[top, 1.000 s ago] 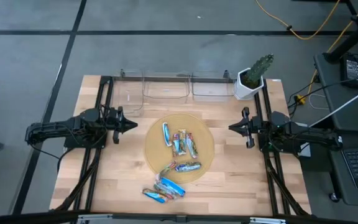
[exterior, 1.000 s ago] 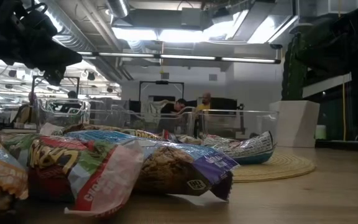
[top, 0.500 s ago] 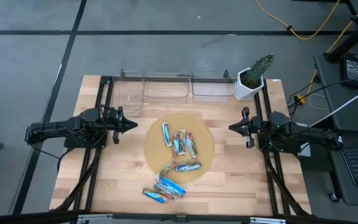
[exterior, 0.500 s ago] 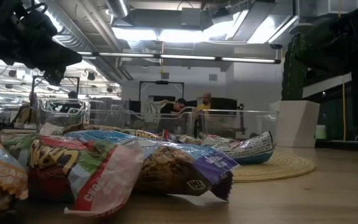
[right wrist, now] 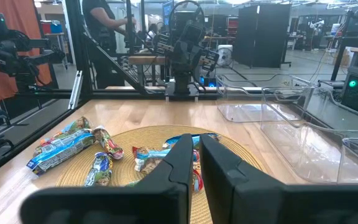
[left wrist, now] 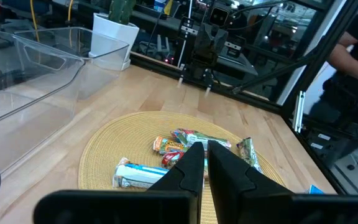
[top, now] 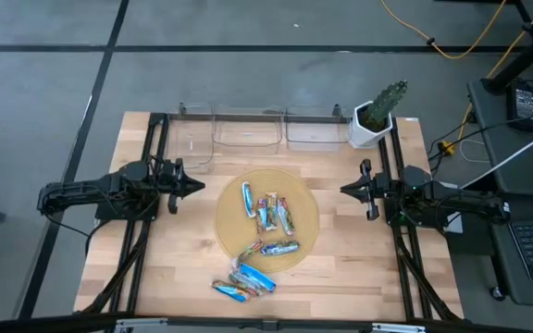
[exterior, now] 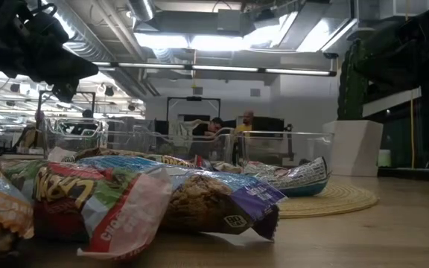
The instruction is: Pick and place Granola Bars by type
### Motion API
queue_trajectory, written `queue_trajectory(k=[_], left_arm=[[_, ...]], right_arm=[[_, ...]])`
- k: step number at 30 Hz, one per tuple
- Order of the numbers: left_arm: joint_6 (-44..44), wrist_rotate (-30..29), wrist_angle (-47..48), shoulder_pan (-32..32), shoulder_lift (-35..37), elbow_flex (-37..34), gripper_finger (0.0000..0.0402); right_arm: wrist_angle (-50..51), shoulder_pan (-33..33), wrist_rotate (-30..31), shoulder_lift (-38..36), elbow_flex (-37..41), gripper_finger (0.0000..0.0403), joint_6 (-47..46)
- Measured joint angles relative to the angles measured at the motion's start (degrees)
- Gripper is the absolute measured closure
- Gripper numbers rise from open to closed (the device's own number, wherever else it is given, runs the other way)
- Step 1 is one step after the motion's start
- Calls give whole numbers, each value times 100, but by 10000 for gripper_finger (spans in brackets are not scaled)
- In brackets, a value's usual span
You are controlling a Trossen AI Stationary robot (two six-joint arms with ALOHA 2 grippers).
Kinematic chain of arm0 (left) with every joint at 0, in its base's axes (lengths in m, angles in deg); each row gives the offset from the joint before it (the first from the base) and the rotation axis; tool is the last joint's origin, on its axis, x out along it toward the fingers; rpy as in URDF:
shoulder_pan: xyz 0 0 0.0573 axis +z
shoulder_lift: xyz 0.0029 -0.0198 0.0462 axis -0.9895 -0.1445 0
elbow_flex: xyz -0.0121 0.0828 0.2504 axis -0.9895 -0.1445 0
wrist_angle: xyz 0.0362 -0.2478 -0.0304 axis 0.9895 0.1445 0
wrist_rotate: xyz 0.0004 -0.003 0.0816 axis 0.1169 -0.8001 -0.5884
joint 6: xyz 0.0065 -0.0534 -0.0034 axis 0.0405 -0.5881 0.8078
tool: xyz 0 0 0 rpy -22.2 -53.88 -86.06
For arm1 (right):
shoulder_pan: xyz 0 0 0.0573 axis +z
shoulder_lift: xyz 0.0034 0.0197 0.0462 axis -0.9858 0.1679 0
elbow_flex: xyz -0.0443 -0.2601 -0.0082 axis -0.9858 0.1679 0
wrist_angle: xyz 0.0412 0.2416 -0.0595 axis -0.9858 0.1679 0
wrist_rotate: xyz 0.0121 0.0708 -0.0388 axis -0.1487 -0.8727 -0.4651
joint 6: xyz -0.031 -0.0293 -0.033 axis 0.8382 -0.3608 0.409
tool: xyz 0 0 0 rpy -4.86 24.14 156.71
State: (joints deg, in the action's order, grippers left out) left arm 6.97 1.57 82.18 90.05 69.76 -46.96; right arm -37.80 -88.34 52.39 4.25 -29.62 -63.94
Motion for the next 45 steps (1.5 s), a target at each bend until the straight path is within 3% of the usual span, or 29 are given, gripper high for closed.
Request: queue_trajectory(k=[28, 36, 45], left_arm=[[0, -1, 0, -1, -1, 0, 387], [0, -1, 0, -1, -2, 0, 386], [0, -2, 0, 0, -2, 0, 387]], right_arm=[[-24, 0, 0, 0, 0, 369, -10], [-70, 0, 4, -2, 0, 369, -755], [-60, 0, 4, -2, 0, 369, -758]])
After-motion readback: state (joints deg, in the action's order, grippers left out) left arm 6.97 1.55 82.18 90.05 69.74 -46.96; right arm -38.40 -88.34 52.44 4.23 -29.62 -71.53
